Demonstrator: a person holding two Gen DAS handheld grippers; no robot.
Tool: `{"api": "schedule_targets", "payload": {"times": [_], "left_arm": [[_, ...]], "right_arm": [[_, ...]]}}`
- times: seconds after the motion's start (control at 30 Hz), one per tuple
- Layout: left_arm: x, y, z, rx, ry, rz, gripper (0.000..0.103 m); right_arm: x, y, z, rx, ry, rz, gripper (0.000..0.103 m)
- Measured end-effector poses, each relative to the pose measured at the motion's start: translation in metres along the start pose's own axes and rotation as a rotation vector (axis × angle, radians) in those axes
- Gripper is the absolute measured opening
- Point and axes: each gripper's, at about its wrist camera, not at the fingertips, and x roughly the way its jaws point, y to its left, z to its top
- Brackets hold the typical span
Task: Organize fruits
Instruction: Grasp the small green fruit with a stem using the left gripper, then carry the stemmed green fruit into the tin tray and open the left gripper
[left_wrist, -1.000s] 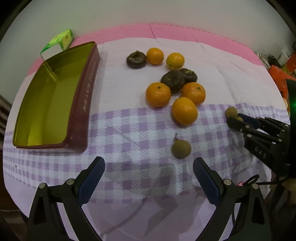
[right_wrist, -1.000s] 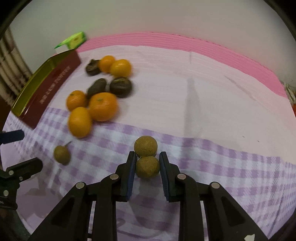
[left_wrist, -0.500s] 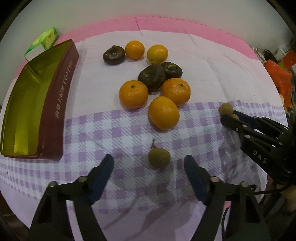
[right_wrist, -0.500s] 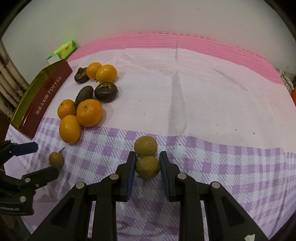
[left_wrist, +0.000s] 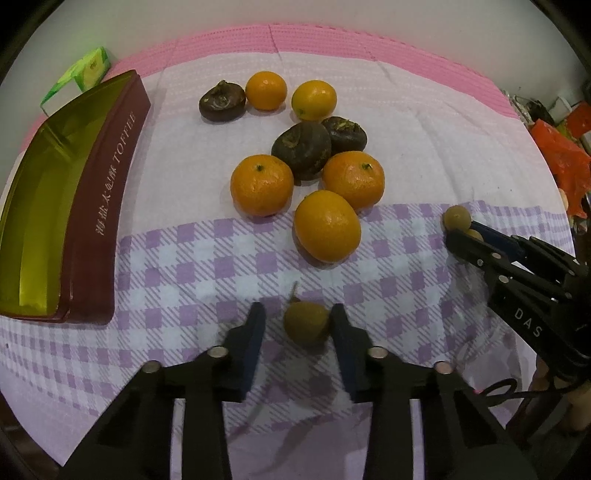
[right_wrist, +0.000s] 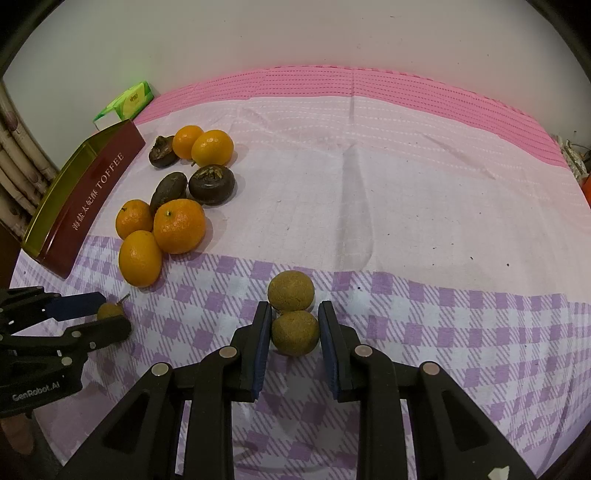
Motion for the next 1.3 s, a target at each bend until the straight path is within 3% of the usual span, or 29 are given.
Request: {"api": "schedule_targets", "payload": {"times": [0.37, 0.63, 0.9, 1.1, 1.3], "left_arm": [[-0.007, 0.013, -0.007, -0.01, -0.013, -0.004, 0.027], [-0.042, 0.038, 0.004, -0.023, -0.097, 0.026, 0.027], [-0.071, 0.102, 0.023, -0.104, -0.165, 0.122, 0.027], [-0.068, 0.157, 0.022, -0.165, -0.157, 0.211, 0.027], [-0.057, 0.193, 0.015, -0.212, -0.126, 0.245, 0.027]], "right_arm": [[0.0, 0.0, 0.0, -0.001, 0.0, -0.001, 0.024], [0.001, 0.001, 0.0, -0.01, -0.001, -0.01, 0.024], [0.002, 0.004, 0.0, -0.021, 0.004, -0.03, 0.024], [0.002, 0.007, 0.002, -0.029, 0.008, -0.051, 0.025], [0.003, 0.011, 0.002, -0.032, 0.006, -0.072, 0.025]]}}
